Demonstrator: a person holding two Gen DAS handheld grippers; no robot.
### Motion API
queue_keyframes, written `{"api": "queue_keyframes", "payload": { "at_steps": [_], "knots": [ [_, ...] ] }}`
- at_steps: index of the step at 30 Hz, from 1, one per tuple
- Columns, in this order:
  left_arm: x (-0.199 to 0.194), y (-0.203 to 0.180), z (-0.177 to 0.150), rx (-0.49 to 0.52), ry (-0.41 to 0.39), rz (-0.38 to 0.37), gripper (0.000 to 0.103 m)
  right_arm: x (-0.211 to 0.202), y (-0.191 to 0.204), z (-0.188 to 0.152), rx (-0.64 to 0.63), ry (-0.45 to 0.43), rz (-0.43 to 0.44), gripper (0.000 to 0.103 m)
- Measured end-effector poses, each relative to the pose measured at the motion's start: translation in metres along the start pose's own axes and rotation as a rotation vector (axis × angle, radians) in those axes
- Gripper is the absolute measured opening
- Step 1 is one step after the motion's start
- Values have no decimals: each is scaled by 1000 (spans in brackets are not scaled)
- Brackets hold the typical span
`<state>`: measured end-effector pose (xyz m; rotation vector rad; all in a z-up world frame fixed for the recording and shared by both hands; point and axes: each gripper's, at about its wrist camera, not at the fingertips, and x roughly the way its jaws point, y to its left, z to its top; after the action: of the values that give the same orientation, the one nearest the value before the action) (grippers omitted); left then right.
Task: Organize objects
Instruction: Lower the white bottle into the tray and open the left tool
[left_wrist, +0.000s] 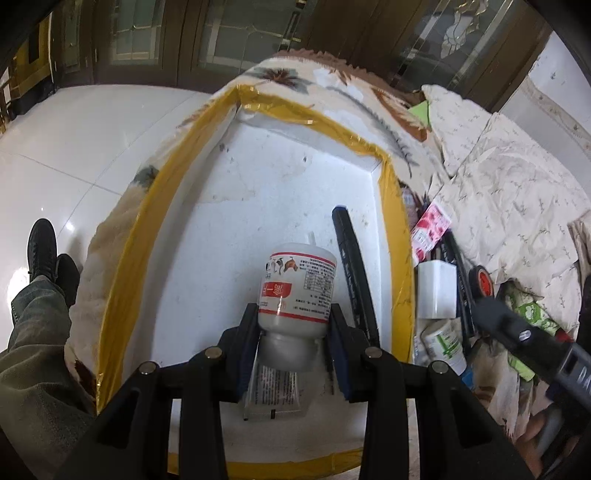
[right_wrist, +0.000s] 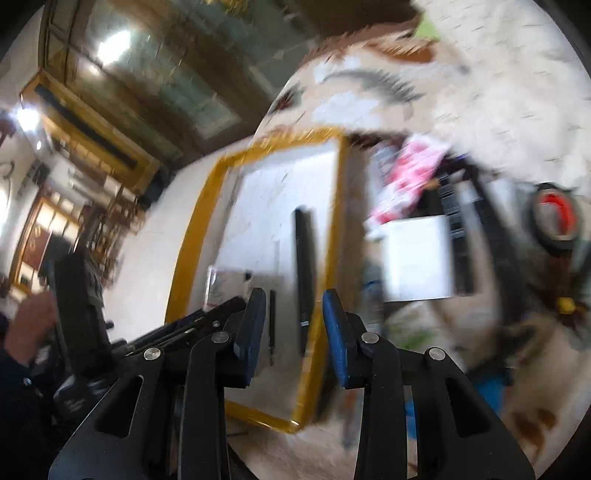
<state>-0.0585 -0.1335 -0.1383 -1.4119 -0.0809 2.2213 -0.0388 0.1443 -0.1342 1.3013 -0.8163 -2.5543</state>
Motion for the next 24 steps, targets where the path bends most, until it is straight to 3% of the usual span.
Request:
{"api": "queue_keyframes", "payload": {
  "at_steps": [3, 9, 15, 24],
  "knots": [
    [1, -2, 0, 10, 7, -4, 36, -29, -28, 3, 38, -49, -58, 40],
    [3, 1, -2, -2, 30, -35, 36, -54, -85, -2, 124, -30, -210, 40],
    [4, 7, -1, -38, 42, -73, 36, -55, -119, -18, 198, 1, -221, 40],
    [11, 2, 11, -36, 17, 4, 36, -46, -123, -26, 191, 5, -176, 40]
  ]
}}
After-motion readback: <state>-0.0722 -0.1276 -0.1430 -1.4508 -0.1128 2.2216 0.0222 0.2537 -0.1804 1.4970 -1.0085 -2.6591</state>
